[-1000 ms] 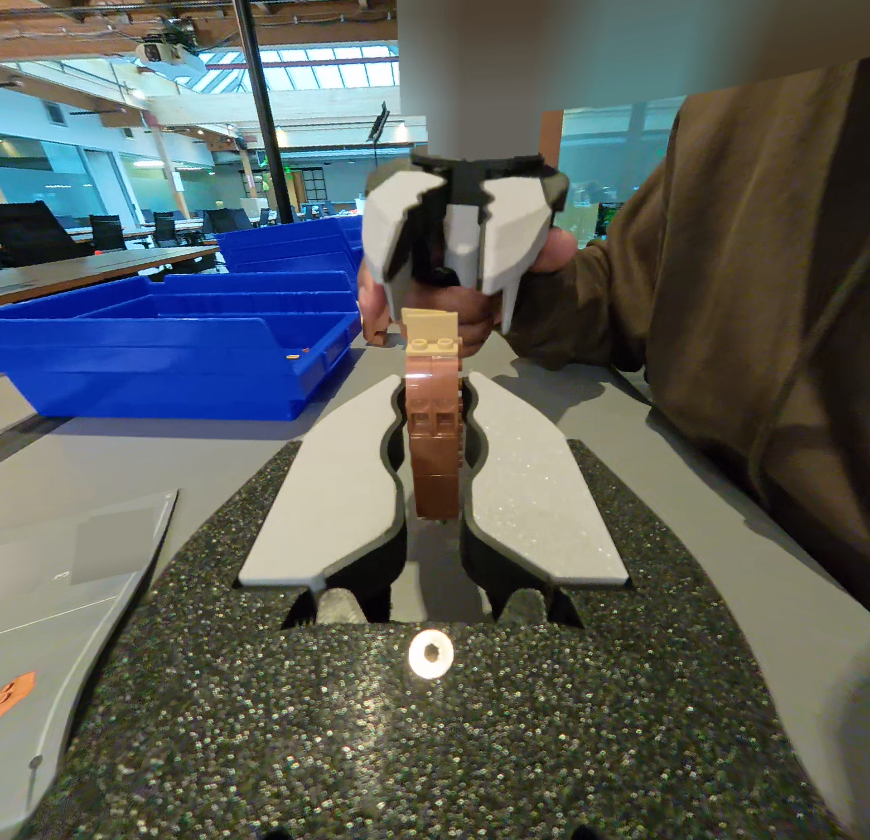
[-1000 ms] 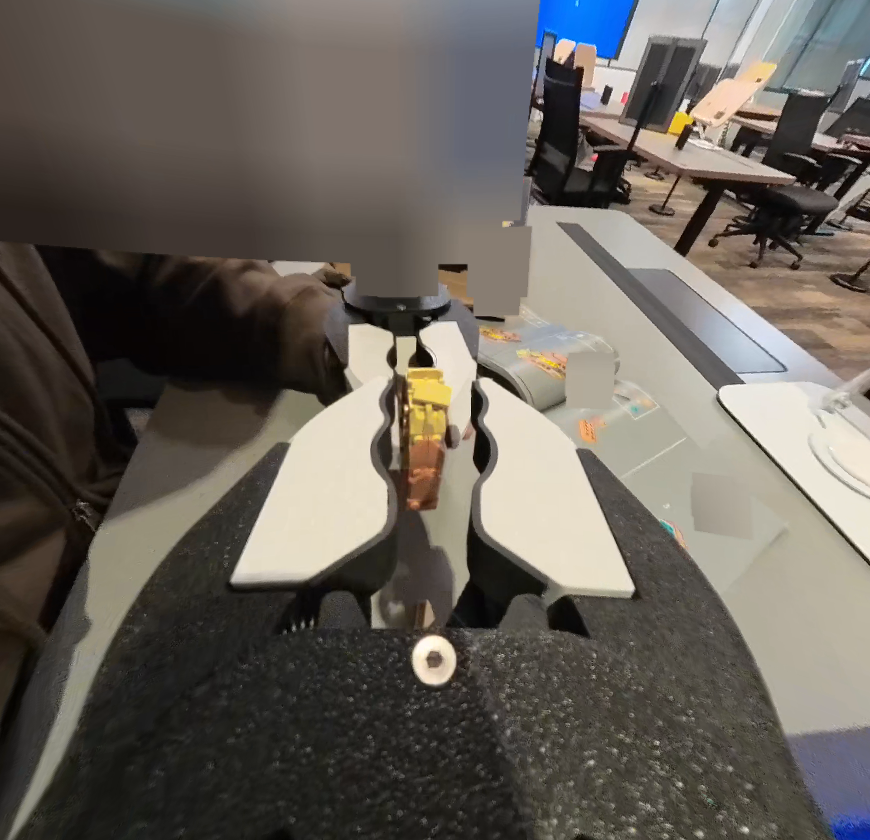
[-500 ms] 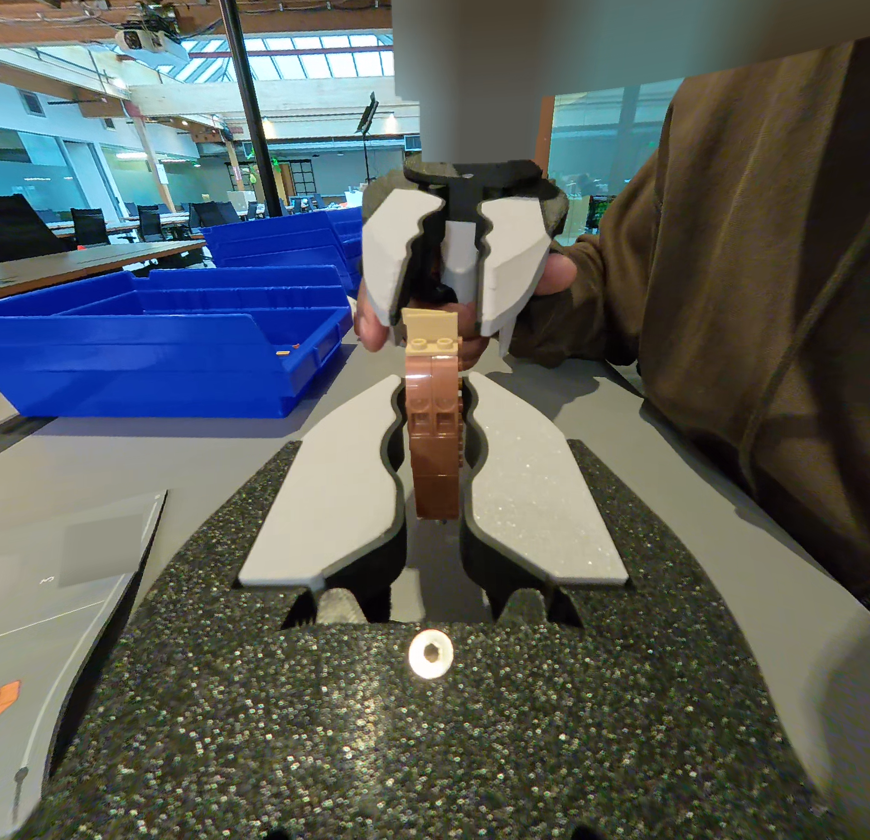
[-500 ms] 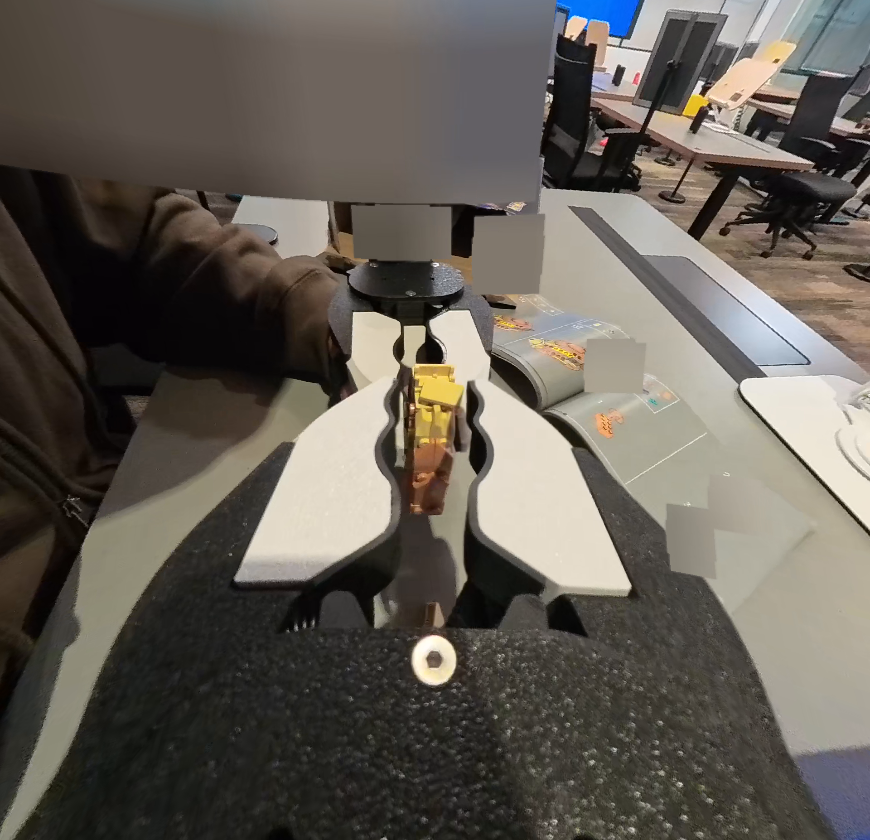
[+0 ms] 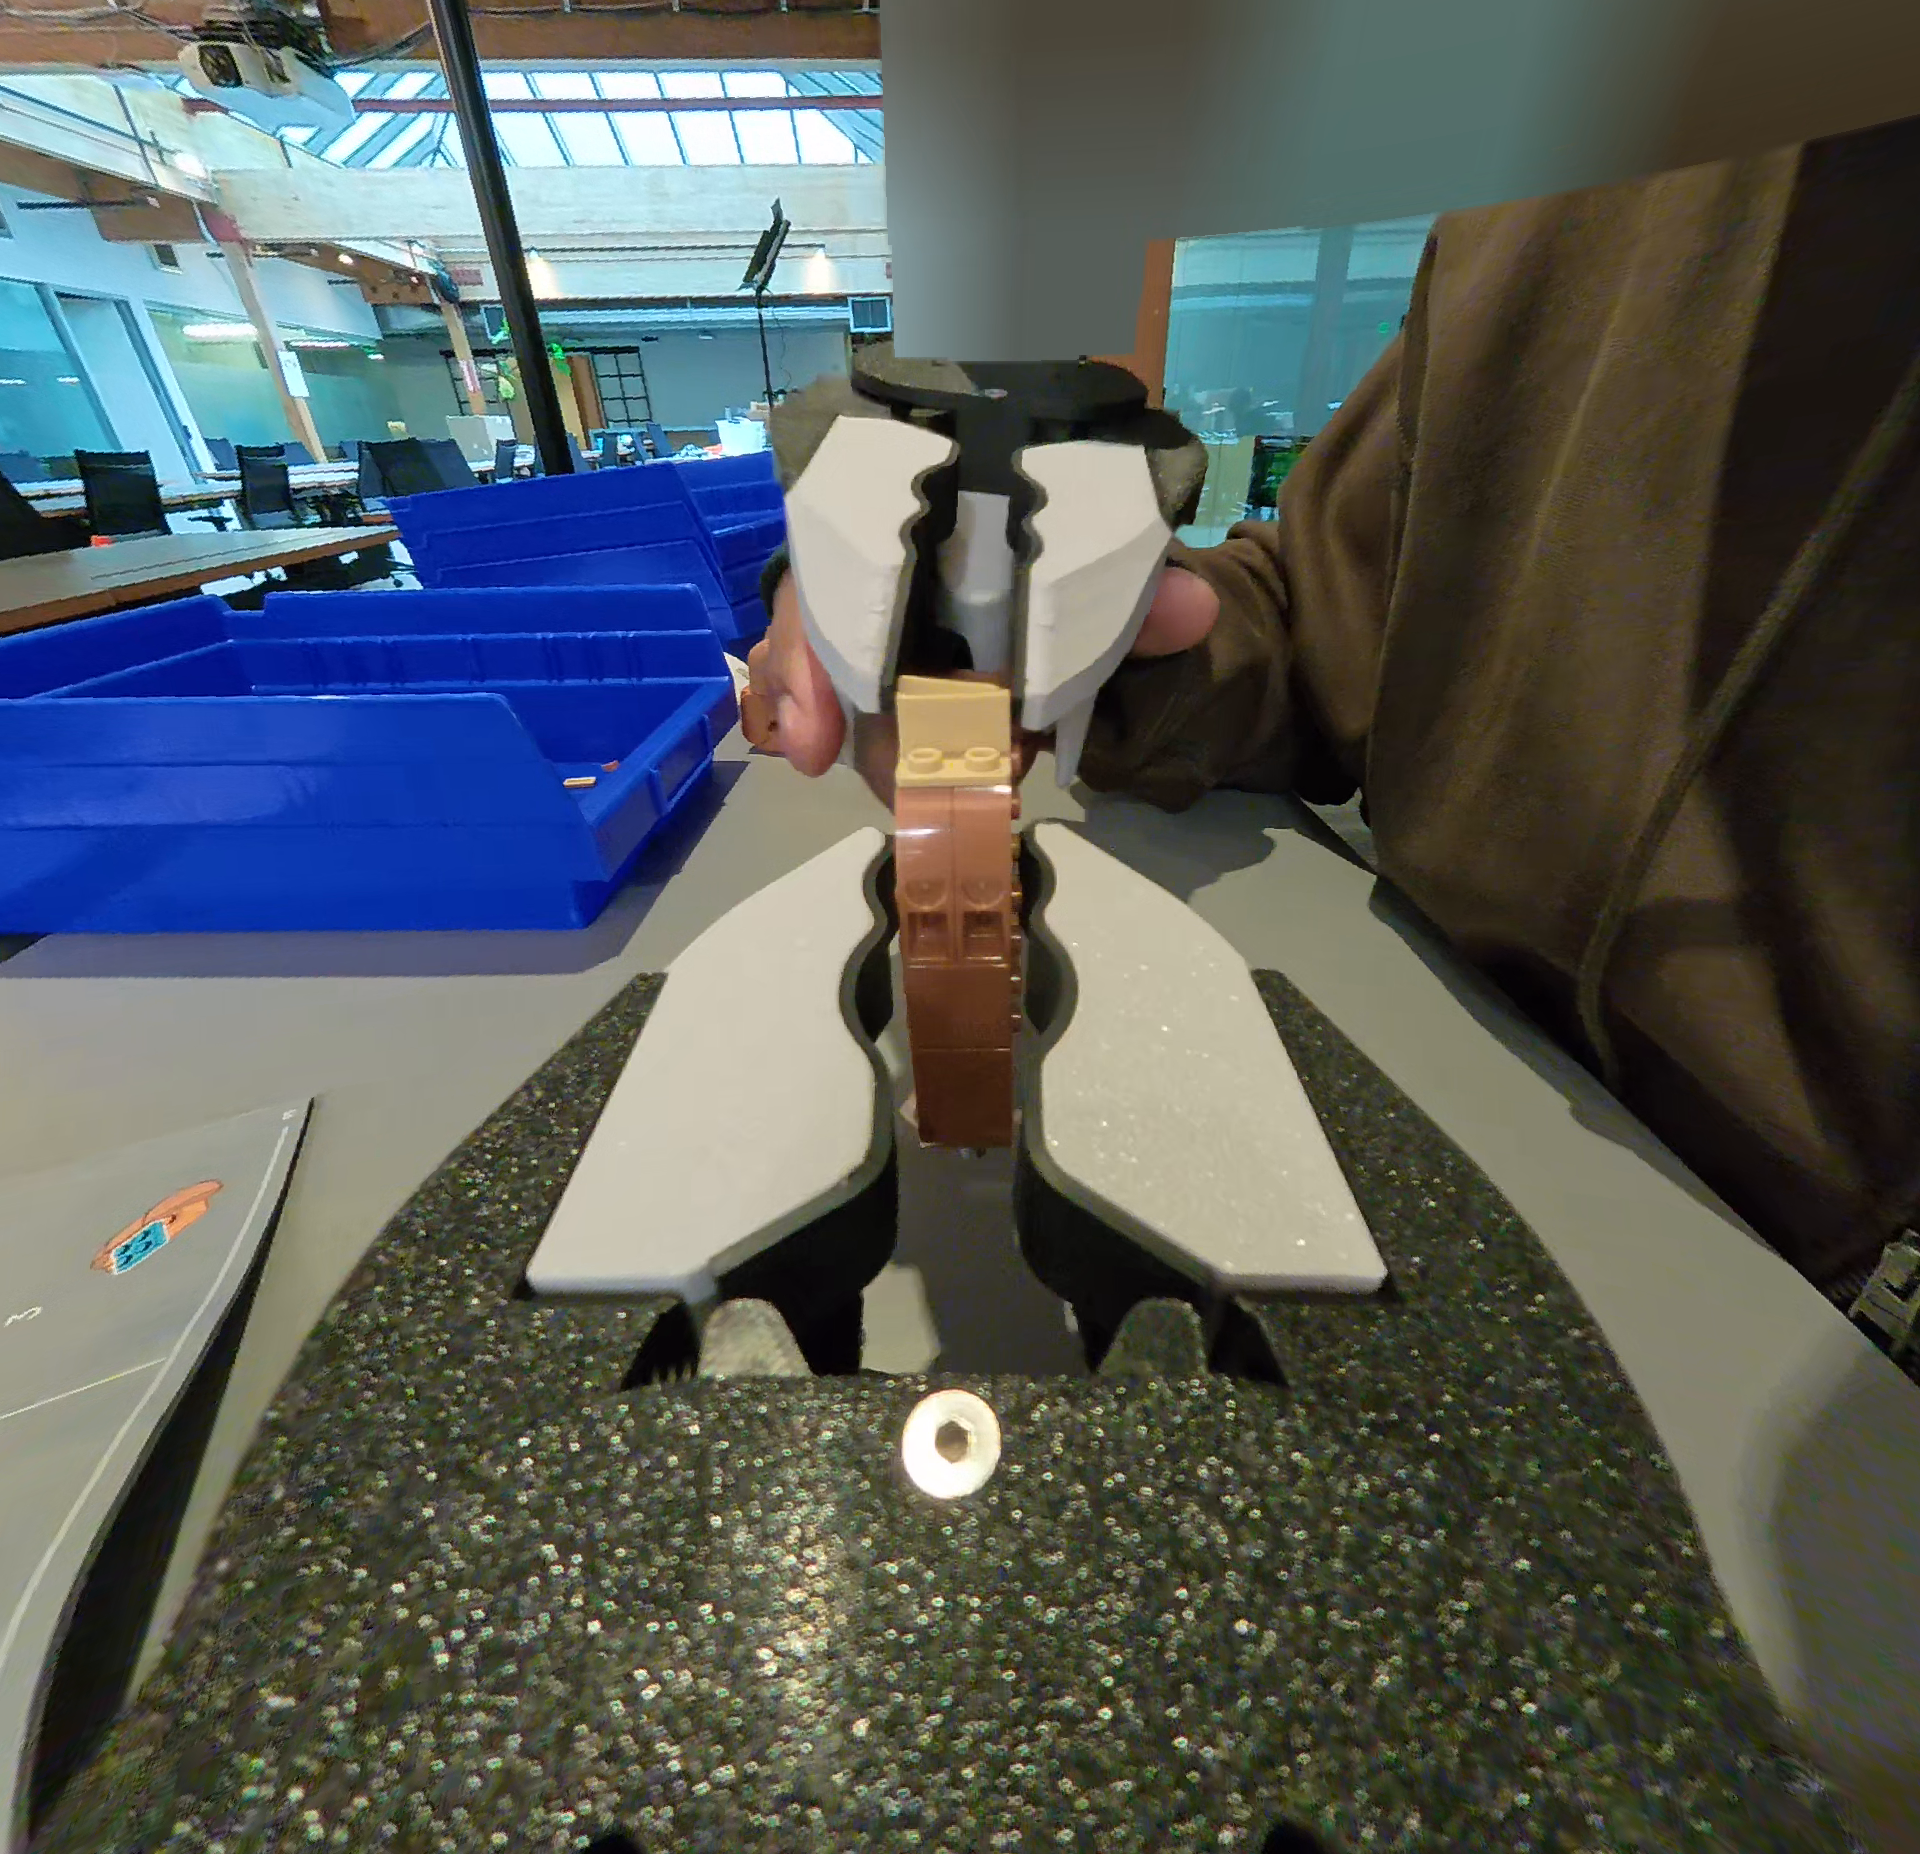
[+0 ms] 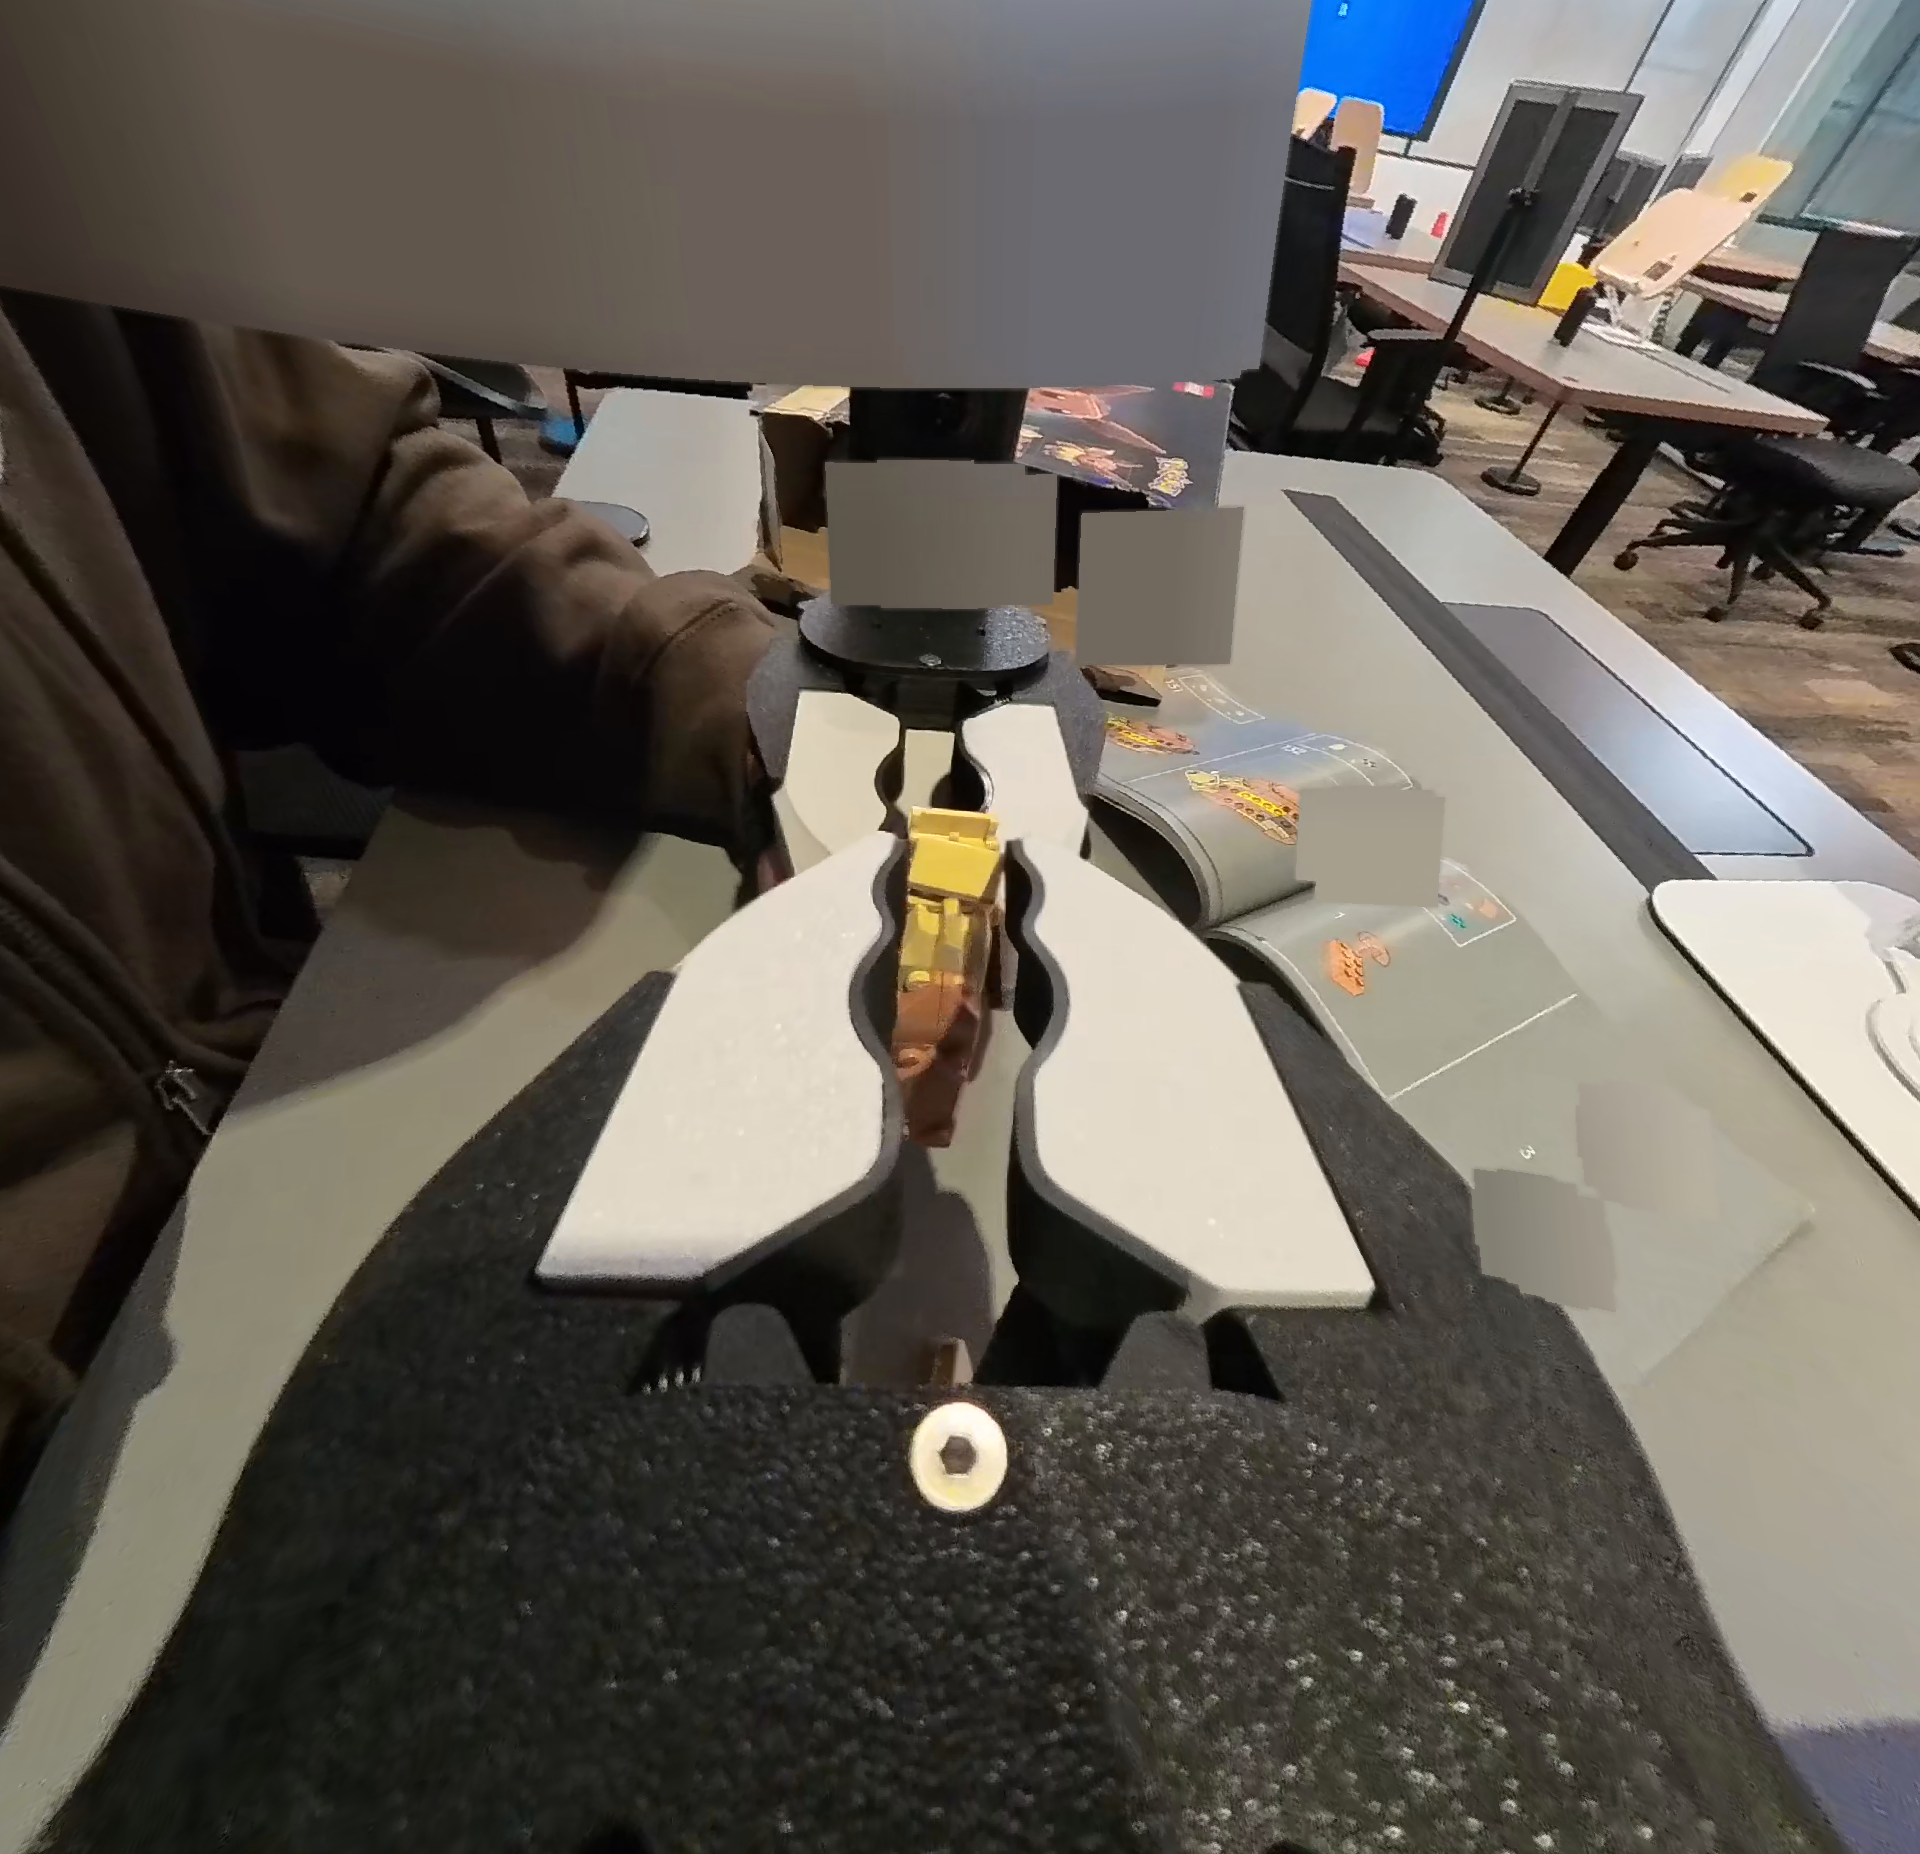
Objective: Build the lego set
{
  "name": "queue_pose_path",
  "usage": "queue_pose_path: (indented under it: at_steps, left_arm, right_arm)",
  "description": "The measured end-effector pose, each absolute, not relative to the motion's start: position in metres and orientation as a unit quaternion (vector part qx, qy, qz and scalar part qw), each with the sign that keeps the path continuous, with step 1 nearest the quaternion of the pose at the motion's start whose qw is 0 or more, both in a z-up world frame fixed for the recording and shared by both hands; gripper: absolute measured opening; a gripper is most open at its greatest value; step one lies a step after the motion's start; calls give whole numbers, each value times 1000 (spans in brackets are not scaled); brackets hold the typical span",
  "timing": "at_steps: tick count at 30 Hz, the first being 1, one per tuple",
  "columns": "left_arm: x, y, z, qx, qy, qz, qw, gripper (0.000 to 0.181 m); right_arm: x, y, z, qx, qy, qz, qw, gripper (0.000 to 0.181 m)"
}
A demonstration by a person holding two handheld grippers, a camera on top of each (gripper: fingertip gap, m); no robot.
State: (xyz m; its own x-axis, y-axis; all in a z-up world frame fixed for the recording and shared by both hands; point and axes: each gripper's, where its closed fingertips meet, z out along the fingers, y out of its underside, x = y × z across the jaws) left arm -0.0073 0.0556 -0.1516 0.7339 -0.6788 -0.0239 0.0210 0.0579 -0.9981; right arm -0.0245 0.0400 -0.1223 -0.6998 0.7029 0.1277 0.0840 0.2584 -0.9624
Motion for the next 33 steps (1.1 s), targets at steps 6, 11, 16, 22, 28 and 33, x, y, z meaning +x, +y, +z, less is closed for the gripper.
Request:
queue_pose_path:
  at_steps: [6,11,16,22,28,33]
  left_arm:
    - [1,50,-152,-628,276,-284,670,21]
    - [4,48,-151,-624,282,-293,667,22]
    - [5,46,-150,-621,283,-300,666,22]
    - [4,46,-147,-616,276,-307,671,22]
    - [-2,47,-143,-611,260,-307,681,22]
    - [-9,49,-139,-610,243,-295,694,22]
  right_arm:
    - [-18,34,-123,-245,-744,568,252,17]
    - [-15,31,-123,-239,-746,572,243,17]
    - [-14,29,-124,-233,-749,571,242,18]
    - [-15,28,-125,-227,-752,563,257,27]
    - [-15,31,-117,-213,-737,573,290,35]
    - [-17,39,-107,-196,-712,578,347,38]
